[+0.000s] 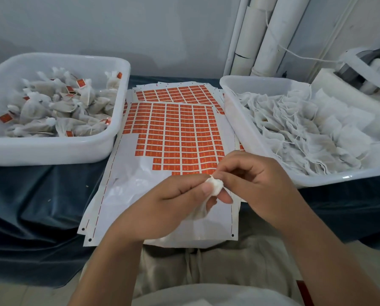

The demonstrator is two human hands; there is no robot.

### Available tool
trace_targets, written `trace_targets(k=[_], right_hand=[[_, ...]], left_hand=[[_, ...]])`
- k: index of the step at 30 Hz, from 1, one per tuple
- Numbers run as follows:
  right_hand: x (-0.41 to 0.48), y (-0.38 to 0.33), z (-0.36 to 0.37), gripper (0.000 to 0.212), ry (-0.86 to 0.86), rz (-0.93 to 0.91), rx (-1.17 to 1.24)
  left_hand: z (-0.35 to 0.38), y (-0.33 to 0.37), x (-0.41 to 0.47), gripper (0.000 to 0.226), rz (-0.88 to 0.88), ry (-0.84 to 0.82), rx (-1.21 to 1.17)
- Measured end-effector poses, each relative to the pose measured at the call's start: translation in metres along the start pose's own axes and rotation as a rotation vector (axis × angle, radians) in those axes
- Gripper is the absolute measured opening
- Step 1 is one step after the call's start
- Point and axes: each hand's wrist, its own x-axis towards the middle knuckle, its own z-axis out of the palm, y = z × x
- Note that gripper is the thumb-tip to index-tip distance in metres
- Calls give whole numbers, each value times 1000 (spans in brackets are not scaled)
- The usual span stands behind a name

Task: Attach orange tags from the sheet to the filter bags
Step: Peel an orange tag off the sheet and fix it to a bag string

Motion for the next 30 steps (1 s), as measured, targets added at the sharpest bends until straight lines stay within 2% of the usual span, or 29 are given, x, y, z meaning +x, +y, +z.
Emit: trace_targets(k=[7,14,19,25,27,30], right_hand=[[-1,-5,-6,14,25,-222,-248],[-5,-14,-16,18,-18,-269,-356],[-6,-19,-23,21,-76,-304,-454],[-9,-21,-25,18,-28,-467,-784],[-9,-21,-18,9,11,-406,-741],[-7,-20,-14,10,-11,-182,-431]], left_hand=[[3,0,2,40,-28,91,-95],[11,-1,4,35,-119,254,-167],[16,2,5,40,-129,234,-122],[16,4,7,43,-171,188,-141],[14,-1,7,42,-180,192,-159],[12,-7,8,38,-203,196,-296]])
